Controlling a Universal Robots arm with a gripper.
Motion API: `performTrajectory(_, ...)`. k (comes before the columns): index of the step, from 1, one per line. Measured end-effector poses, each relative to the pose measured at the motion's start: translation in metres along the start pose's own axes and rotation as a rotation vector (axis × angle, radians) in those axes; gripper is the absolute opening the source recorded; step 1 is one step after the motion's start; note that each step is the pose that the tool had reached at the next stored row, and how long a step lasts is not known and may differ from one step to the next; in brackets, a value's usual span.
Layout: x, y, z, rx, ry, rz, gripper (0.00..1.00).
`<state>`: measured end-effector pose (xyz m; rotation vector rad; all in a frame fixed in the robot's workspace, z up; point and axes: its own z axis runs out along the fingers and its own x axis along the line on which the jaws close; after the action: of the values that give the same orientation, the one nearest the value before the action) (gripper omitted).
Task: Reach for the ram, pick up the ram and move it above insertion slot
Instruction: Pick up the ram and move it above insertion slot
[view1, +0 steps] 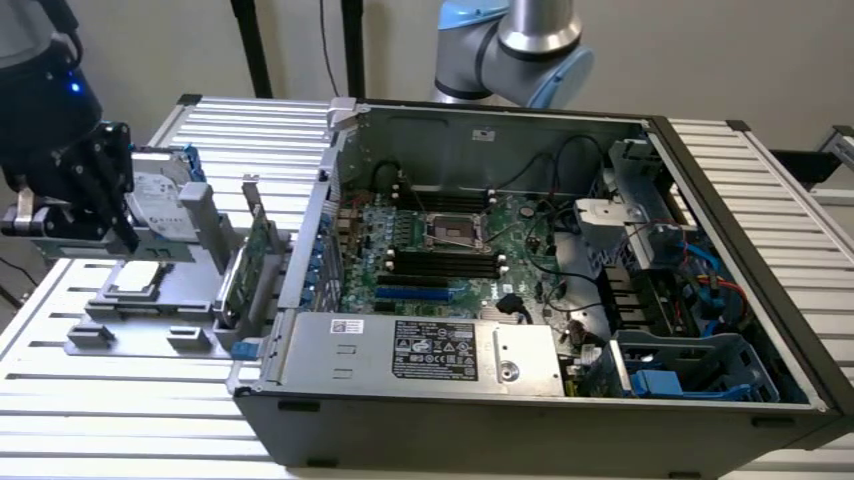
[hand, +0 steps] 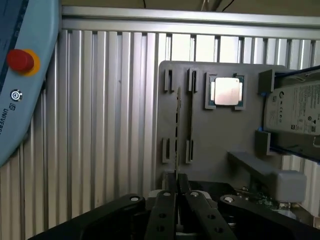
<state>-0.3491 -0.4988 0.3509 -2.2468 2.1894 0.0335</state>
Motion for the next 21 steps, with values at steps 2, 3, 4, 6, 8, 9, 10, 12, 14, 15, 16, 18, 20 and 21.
performTrajectory(2, 0.000, -0.0082, -0.0079, -0.0002, 0.0000, 0.000, 0.13)
performTrajectory(3, -0.001, -0.0119, -0.0108, -0.0003, 0.0001, 0.000, 0.13)
performTrajectory(4, -0.001, -0.0154, -0.0132, -0.0003, 0.0000, 0.000, 0.13)
performTrajectory(6, -0.002, -0.0223, -0.0180, -0.0004, 0.0001, 0.000, 0.13)
performTrajectory(8, -0.002, -0.0293, -0.0223, -0.0003, 0.0000, 0.000, 0.13)
performTrajectory(9, -0.003, -0.0327, -0.0242, -0.0002, -0.0001, 0.000, 0.13)
performTrajectory(10, -0.003, -0.0360, -0.0260, -0.0003, -0.0002, 0.000, 0.13)
performTrajectory(12, -0.004, -0.0428, -0.0292, -0.0003, -0.0005, 0.000, 0.13)
performTrajectory(14, -0.004, -0.0497, -0.0321, -0.0003, -0.0008, 0.000, 0.13)
performTrajectory(15, -0.005, -0.0533, -0.0334, -0.0003, -0.0011, 0.000, 0.13)
performTrajectory(16, -0.005, -0.0568, -0.0345, -0.0003, -0.0013, 0.000, 0.13)
performTrajectory(18, -0.006, -0.0643, -0.0361, -0.0002, -0.0021, 0.000, 0.13)
performTrajectory(20, -0.006, -0.0728, -0.0370, -0.0002, -0.0032, 0.000, 0.13)
performTrajectory(21, -0.006, -0.0769, -0.0372, -0.0002, -0.0039, 0.000, 0.13)
